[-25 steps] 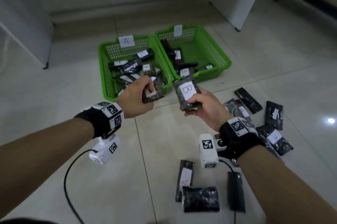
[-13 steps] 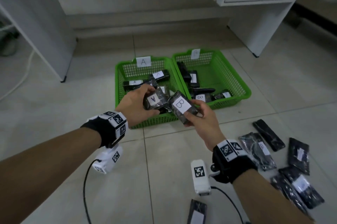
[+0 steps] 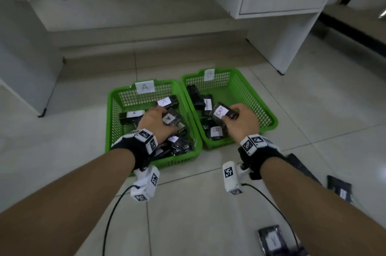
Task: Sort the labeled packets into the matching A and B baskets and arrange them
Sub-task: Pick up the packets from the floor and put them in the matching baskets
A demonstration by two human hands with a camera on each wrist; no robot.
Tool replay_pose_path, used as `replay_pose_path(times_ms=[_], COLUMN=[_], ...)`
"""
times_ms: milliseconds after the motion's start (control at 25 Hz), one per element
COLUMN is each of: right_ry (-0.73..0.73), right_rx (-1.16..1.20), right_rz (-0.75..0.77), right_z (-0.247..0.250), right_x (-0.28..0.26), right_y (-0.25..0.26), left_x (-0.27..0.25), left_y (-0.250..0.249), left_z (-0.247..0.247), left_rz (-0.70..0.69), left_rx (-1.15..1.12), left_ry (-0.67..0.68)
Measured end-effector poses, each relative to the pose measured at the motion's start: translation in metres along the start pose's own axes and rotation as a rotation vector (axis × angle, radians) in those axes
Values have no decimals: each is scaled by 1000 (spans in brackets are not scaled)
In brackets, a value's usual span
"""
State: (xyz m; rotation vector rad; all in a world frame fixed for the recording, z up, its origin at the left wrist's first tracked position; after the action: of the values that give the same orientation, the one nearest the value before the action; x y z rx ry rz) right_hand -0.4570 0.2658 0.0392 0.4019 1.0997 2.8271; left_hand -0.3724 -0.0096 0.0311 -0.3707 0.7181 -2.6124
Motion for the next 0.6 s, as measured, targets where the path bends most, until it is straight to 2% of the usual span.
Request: replay_pose_path(times_ms=[80, 200, 280, 360, 480, 600], right_ry=[24, 105, 119, 93, -59, -181], right_rx=[-106, -370, -410, -359, -149, -60], right_rz=[8, 107, 147, 136, 90, 70], right_z=[-10, -24, -25, -19, 17, 70], right_x=[9, 12, 14, 14, -1, -36], right_y=[-16, -26, -23, -23, -35, -70], left_x=[-5, -9, -10, -14, -22, -27], left_y=[6, 2, -3, -6, -15, -42], left_z=[-22, -37, -40, -42, -41, -20], left_rz=[-48, -191, -246, -254, -277, -336], left_rx=[94, 120, 111, 161, 245, 245], left_ry=[30, 45, 45, 66, 91, -12])
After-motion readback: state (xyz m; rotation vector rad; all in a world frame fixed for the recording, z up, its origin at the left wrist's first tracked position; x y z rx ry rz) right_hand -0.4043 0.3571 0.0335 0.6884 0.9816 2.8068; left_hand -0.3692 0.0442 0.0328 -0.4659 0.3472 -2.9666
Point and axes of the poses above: each hand's wrist, its own x-axis towards the middle knuckle, its own z-axis out of the back of the hand, y = z × x, the point moved 9 cm from there along x, towards the middle knuckle, and after that the axes turned 13 degrees about -y, right-handed, at the moved point
